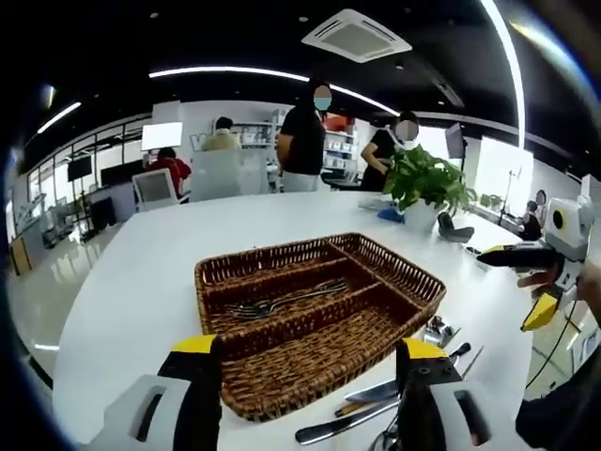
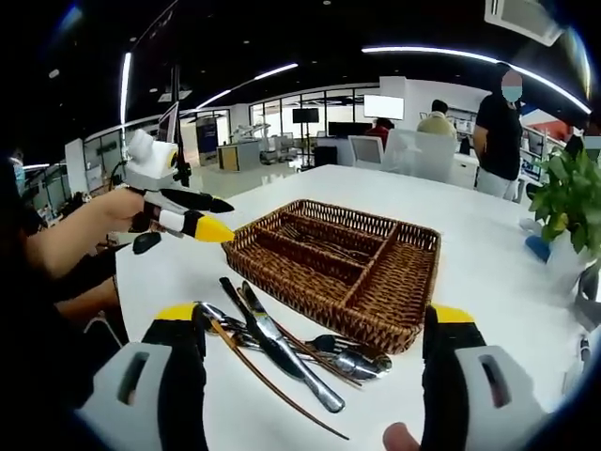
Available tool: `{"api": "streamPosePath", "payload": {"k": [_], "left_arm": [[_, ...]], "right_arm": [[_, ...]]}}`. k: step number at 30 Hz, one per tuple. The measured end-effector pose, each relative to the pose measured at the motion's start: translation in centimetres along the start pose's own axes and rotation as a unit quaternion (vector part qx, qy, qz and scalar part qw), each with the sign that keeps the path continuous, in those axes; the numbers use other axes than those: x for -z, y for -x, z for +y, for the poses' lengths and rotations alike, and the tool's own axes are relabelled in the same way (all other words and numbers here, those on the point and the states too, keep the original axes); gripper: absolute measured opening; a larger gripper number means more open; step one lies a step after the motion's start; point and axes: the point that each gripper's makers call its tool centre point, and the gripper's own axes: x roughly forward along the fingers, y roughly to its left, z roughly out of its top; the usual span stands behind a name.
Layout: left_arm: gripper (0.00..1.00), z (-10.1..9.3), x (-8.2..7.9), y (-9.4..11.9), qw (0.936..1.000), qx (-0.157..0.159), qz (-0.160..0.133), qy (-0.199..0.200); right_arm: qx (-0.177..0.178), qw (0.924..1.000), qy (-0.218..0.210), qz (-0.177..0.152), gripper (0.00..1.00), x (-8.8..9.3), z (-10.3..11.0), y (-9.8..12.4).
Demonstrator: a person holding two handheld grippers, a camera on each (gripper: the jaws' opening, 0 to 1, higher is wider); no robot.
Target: Arrange the knives, forks, and spoons in their matching storage slots by inserting each utensil handle-first until every utensil is classified and aligned in the correct compartment
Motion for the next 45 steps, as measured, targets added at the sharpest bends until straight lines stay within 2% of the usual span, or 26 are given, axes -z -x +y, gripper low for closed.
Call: {"api": "streamPosePath", "payload": {"k": [10, 19, 27, 32, 38, 40, 41, 45], "left_arm": [[0.88, -2.2, 1.3, 2.2, 0.9997, 0.02, 0.008, 0.006], [1.0, -3.4, 2.1, 3.7, 0.9989, 0.044, 0.016, -0.012], [1.0, -4.1, 1.2, 5.0, 0.9981, 0.06, -0.008, -0.012], [1.0, -4.1, 1.7, 5.3, 0.998, 0.062, 0.0, -0.013], [1.0, -4.3, 1.6, 5.4, 0.9981, 0.061, -0.005, -0.011], [1.0, -4.3, 1.6, 5.4, 0.9981, 0.06, -0.006, -0.013], [1.0, -4.3, 1.5, 5.4, 0.9981, 0.06, -0.006, -0.014], [1.0, -4.5, 1.5, 5.4, 0.9979, 0.061, -0.009, -0.016]], "right_arm": [[-0.001, 1.0, 0.002, 0.002, 0.99, -0.2, -0.3, -0.5], [-0.003, 1.0, 0.001, 0.003, 0.99, 0.0, -0.3, -0.2], [-0.003, 1.0, 0.005, 0.001, 0.99, -0.1, -0.2, 0.1], [-0.003, 1.0, 0.009, 0.003, 0.99, 0.1, -0.2, 0.2], [-0.008, 0.9998, 0.015, 0.006, 0.99, 0.2, 0.1, 0.2], [-0.015, 0.9995, 0.025, 0.009, 0.96, 0.3, 0.4, 0.2], [-0.031, 0.9988, 0.035, 0.016, 0.95, 0.5, 0.9, 0.2], [-0.057, 0.9949, 0.073, 0.038, 0.9, 1.4, 2.2, 0.0]]}}
